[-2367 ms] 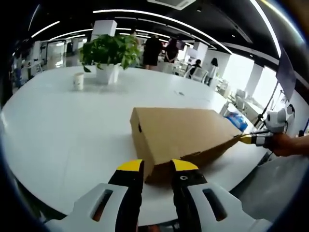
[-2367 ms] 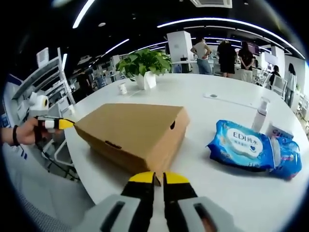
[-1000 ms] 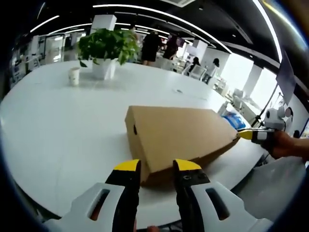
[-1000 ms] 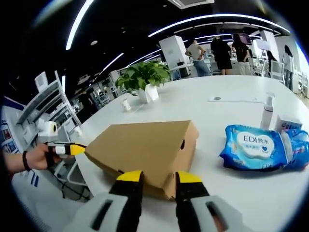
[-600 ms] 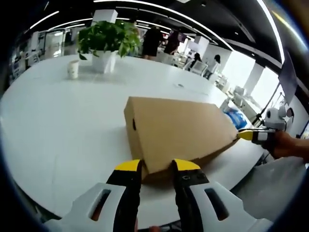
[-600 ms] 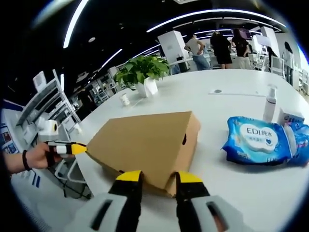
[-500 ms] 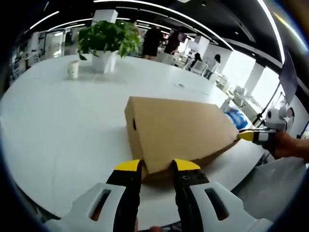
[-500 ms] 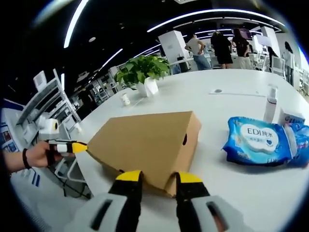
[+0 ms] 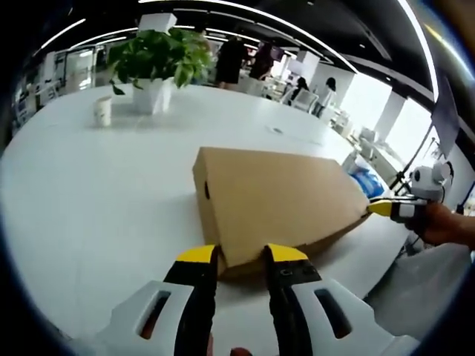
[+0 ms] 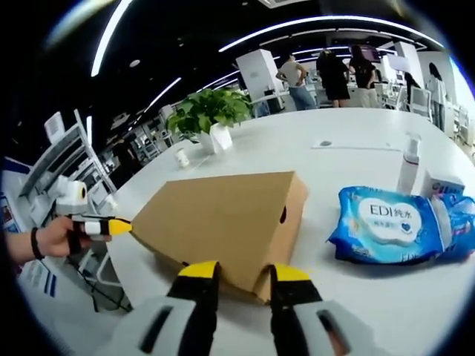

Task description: Operate the shoe box by opening the lid, removing the specified soft item, and placing it in the target area until the item is outside and the box remains undamaged.

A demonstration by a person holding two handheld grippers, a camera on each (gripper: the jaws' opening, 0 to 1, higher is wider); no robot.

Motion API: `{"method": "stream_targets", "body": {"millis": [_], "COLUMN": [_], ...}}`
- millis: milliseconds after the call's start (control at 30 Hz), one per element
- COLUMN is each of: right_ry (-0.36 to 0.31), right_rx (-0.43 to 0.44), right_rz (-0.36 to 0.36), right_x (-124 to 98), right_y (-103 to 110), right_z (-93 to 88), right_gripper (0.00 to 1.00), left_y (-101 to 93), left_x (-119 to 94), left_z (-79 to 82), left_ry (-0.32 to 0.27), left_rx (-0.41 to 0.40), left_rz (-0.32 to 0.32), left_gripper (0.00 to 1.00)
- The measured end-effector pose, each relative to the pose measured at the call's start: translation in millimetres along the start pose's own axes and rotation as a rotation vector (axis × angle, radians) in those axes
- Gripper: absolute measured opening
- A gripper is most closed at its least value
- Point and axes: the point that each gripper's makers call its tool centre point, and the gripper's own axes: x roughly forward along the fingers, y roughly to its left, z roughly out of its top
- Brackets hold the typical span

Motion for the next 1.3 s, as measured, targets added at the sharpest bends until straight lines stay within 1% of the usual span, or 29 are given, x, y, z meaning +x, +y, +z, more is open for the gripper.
{"method": "stream_targets", "body": {"millis": [333, 767, 867, 1300], "right_ry": [-0.010, -0.023, -0.022, -0.022], "right_rx": [0.020, 0.041, 0.044, 0.050], "right_rz": [-0.036, -0.068, -0.069, -0.091], "right_x": [8.8, 18.4, 19.0, 26.2], "right_y": [-21.5, -44.3, -45.9, -66.0], "right_z": [16.5, 33.7, 36.4, 49.9], "right_gripper": [0.23, 0.23, 0.23, 0.23], "left_y": [-4.3, -8.2, -8.3, -13.1], "left_x": [21.4, 48.6, 54.1, 76.8], "left_z": [15.6, 36.5, 40.9, 57.2], "left_ry": [-0.001, -0.004, -0.007, 0.004], "left_rx": [0.003, 0.012, 0.011, 0.026], "left_rz": [-0.001, -0.010, -0.011, -0.023], "left_gripper": [0.24, 0.25, 0.25, 0.25]}}
